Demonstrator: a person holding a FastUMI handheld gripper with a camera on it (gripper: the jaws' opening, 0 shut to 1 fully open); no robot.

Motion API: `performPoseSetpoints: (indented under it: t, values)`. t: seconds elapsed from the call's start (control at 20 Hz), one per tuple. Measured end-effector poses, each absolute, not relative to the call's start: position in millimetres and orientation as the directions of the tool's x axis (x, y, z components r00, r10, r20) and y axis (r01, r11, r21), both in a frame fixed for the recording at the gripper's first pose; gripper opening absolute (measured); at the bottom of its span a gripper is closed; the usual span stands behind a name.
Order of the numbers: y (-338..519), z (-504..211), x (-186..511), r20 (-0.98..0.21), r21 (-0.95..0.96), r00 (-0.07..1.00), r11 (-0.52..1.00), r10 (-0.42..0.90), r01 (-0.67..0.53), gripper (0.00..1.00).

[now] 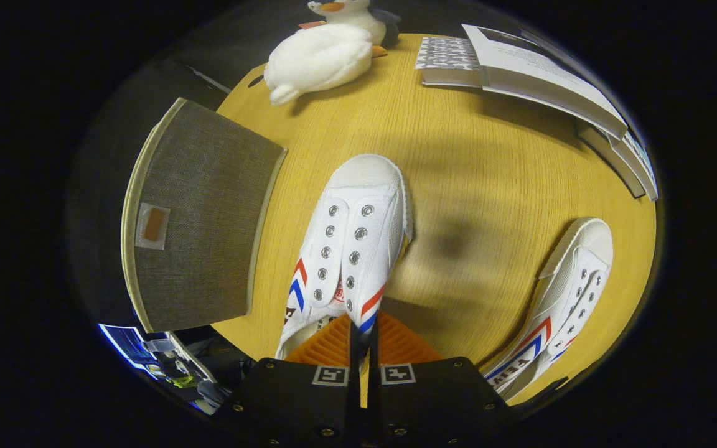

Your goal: Open the storage box then place both shoes into the box .Put the left shoe in first, then the right shoe, with the right side of both shoes facing outward in a uniform manner.

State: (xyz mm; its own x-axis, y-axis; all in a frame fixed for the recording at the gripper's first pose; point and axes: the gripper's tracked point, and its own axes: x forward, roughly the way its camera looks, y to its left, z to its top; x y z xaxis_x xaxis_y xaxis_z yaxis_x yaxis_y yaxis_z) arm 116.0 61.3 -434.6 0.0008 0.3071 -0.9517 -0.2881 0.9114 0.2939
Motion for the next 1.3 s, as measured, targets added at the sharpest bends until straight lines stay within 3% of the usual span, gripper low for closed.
performPoseSetpoints:
  t: [0.3,0.8,1.1,1.3]
  values:
    - [60,-381,114,-0.929,0.345,0.039,0.900,0.368,-0.268,0.05]
    - [120,-261,127,-0.869,0.382,0.139,0.822,0.475,-0.422,0.05]
    - [203,-225,119,-0.830,0.425,0.103,0.741,0.548,-0.520,0.04]
    - [260,-243,111,-0.837,0.453,0.016,0.709,0.548,-0.541,0.04]
